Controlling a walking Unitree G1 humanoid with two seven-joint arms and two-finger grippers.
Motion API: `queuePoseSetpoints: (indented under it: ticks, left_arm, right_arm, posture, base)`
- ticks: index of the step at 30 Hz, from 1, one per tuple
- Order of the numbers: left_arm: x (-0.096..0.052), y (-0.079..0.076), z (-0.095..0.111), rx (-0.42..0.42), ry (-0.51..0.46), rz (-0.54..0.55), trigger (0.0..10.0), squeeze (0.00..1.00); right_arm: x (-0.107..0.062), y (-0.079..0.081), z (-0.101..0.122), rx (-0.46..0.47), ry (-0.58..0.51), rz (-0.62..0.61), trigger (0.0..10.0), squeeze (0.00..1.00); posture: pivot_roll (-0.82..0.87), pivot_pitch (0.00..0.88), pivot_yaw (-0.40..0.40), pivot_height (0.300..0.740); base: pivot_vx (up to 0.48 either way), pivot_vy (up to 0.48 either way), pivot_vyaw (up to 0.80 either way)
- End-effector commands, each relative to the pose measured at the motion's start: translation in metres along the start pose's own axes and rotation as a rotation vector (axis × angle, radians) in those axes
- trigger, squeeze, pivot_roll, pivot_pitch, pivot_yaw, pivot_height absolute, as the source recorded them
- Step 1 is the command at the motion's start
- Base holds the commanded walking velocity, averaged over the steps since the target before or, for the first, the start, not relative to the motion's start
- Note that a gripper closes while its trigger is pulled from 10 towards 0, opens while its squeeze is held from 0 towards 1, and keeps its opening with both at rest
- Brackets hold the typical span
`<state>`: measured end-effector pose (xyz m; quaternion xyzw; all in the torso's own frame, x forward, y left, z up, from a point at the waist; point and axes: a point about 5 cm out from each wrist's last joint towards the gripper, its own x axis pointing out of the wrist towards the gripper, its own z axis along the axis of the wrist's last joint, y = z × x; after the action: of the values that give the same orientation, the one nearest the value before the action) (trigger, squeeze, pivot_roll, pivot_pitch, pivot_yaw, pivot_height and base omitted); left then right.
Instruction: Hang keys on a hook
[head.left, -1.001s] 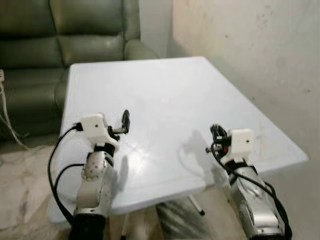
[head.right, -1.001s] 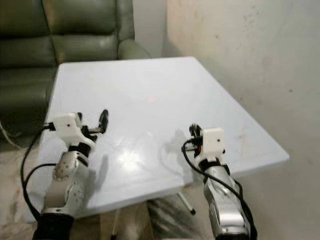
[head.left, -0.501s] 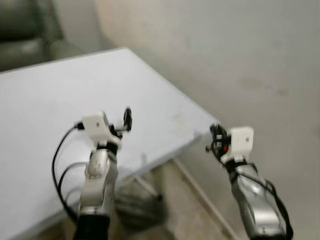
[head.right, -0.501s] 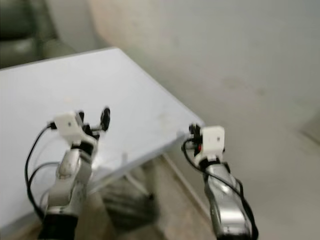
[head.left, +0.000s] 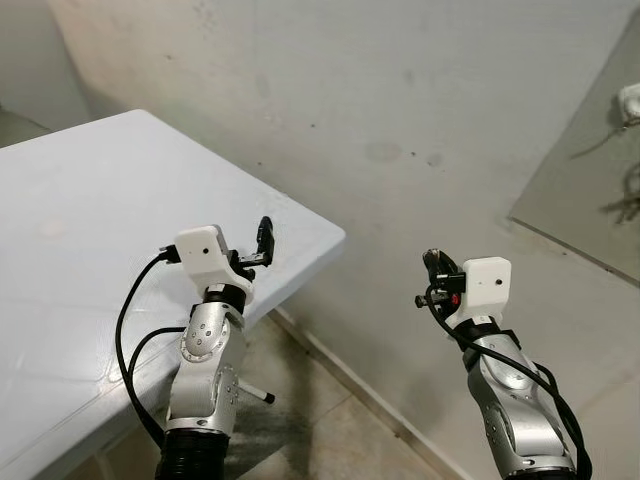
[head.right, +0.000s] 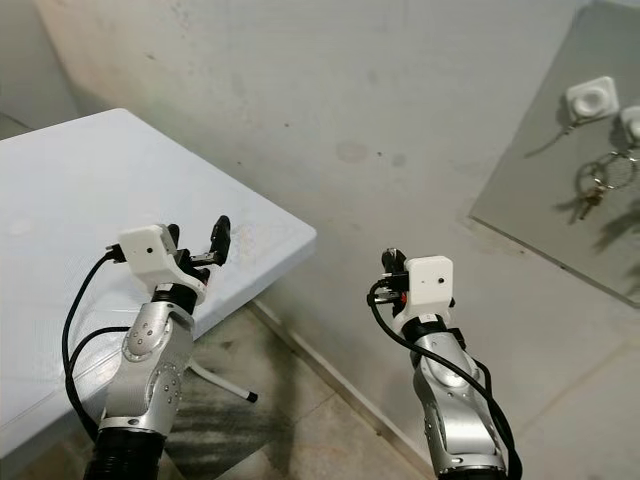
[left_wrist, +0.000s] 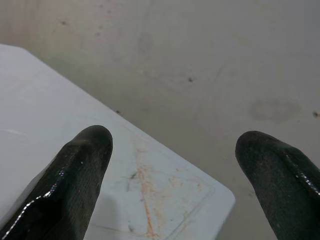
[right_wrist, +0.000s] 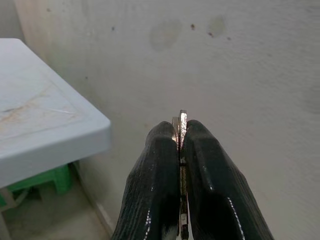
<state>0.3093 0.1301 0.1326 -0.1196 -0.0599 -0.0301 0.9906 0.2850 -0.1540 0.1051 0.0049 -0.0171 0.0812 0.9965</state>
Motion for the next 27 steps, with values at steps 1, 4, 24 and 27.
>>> queuePoseSetpoints:
  ticks: [1, 4, 24, 27]
  left_arm:
    - [-0.0001, -0.0041, 0.0008, -0.006, 0.0, -0.015, 10.0, 0.0]
    - [-0.0005, -0.0055, 0.0005, -0.015, 0.004, -0.022, 10.0, 0.0]
    - [-0.0065, -0.0073, -0.0007, -0.053, 0.006, 0.008, 10.0, 0.0]
    - [-0.0073, -0.0076, -0.0011, -0.063, 0.01, 0.013, 10.0, 0.0]
  right_arm:
    - [0.0011, -0.0013, 0.0051, -0.006, -0.015, 0.001, 10.0, 0.0]
    - [0.0009, -0.0007, 0.0052, -0.006, -0.014, 0.004, 10.0, 0.0]
    - [-0.0012, 0.0006, 0.0046, -0.024, -0.01, 0.023, 10.0, 0.0]
    - [-0.0015, 0.0011, 0.0068, -0.009, -0.03, 0.026, 10.0, 0.0]
  posture:
    - [-0.01, 0.0, -0.077, 0.74]
    - [-0.01, 0.0, -0.078, 0.74]
    - [-0.01, 0.004, -0.085, 0.74]
    - [-0.01, 0.009, -0.087, 0.74]
  base:
    - [0.0, 0.0, -0.78]
    - [0.0, -0.16, -0.78]
    - [0.0, -0.312, -0.78]
    - [0.0, 0.0, -0.74]
